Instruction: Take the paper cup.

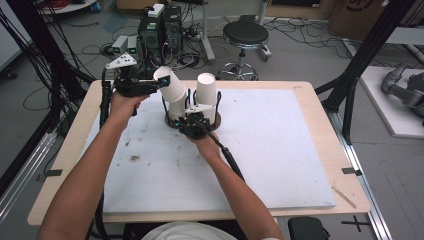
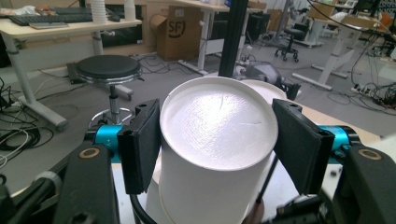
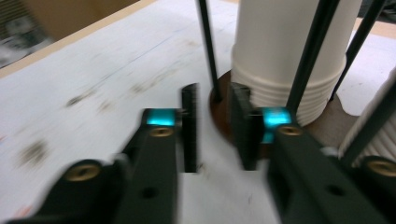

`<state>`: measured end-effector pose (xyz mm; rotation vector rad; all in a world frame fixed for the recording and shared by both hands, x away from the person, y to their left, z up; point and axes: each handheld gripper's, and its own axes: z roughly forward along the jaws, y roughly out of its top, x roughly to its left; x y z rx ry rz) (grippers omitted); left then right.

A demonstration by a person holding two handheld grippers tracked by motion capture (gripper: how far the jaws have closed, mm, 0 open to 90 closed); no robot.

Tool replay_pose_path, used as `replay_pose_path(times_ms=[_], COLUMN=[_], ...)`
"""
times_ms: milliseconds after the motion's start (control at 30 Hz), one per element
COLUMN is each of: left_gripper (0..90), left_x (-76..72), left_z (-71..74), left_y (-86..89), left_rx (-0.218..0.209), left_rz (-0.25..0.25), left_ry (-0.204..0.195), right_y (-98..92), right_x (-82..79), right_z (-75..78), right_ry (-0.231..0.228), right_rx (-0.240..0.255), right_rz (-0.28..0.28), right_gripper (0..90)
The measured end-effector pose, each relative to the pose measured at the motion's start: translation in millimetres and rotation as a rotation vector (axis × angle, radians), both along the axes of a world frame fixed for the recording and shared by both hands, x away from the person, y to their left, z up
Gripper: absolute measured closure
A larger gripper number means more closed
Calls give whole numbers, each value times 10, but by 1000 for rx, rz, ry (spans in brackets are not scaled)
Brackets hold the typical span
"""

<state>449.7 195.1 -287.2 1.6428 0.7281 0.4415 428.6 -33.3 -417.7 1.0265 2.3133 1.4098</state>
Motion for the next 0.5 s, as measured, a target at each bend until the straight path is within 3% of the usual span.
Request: replay_pose_path(times_ms=[33, 100, 167, 200, 267, 367, 500], left_gripper=[355, 356, 356, 356, 356, 356, 356], left_x=[-30, -87, -158, -203, -277, -407, -581], left_z=[5, 11, 6, -2, -17, -42, -59], left_y=[-5, -9, -7, -9, -14, -12, -26], left_rx=[0, 5, 1, -1, 1, -22, -22], left_rz=[0, 3, 4, 2, -5, -11, -32], left_ry=[1, 3, 3, 5, 7, 17, 6], right_y=[-69, -174, -286, -407, -456, -704, -1041], right_x=[-14, -54, -116, -198, -228, -370, -503], right_z=[32, 85, 139, 192, 210, 277, 302], right_ry=[31, 50, 53, 37, 25, -2, -22], right_rx=[14, 8, -1, -6, -10, -17, -36], right_rz=[51, 115, 197, 261, 278, 309, 286], right_gripper=[610, 512, 456, 382, 350, 298, 264])
